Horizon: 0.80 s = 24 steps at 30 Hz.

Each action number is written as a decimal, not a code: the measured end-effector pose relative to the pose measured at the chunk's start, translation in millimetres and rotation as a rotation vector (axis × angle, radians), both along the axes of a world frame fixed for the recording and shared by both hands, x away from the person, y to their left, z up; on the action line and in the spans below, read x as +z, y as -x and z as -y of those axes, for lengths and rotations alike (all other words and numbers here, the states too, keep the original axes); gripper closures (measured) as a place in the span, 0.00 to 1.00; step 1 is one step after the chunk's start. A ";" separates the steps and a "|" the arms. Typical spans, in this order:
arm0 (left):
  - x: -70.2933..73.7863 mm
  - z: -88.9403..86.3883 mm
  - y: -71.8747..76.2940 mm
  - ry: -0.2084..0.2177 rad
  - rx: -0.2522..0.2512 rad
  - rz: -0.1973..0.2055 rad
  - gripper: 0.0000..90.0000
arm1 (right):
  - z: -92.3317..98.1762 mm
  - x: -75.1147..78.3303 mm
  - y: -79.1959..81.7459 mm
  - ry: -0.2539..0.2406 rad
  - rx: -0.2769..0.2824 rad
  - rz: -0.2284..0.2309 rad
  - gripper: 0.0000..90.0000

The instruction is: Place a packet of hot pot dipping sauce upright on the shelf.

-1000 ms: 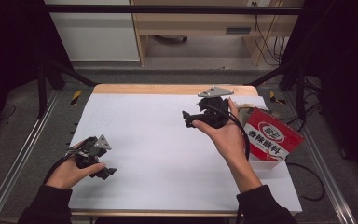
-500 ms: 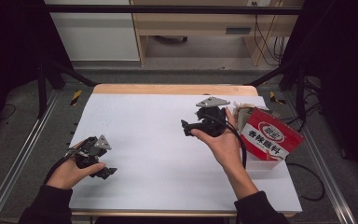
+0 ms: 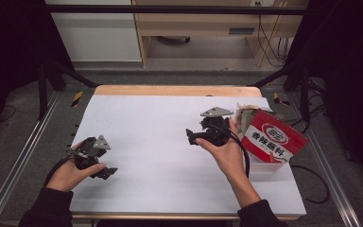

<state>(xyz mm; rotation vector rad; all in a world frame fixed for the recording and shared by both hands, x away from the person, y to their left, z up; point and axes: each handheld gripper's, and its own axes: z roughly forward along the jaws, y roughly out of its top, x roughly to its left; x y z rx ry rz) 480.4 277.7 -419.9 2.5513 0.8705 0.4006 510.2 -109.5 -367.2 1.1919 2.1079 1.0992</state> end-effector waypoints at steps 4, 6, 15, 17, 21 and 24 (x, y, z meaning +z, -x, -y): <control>-1.1 -0.2 -0.2 -0.001 0.003 -0.001 0.06 | 2.9 -8.2 1.3 0.007 -0.008 -0.014 0.08; -1.2 0.0 -0.3 0.000 0.003 -0.001 0.06 | 4.1 -13.3 2.3 0.005 -0.014 -0.013 0.08; -2.5 0.3 -0.7 -0.001 0.003 -0.004 0.06 | 7.2 -37.4 7.7 0.014 -0.016 -0.042 0.07; -2.5 0.3 -0.8 -0.002 0.004 -0.001 0.06 | 7.5 -43.0 8.6 0.013 -0.017 -0.052 0.07; -2.5 0.2 -0.9 0.002 0.005 0.000 0.06 | 7.4 -52.4 10.0 0.016 -0.017 -0.062 0.07; -2.4 0.1 -0.9 0.002 0.005 0.000 0.06 | 5.5 -59.9 11.8 0.023 -0.019 -0.072 0.07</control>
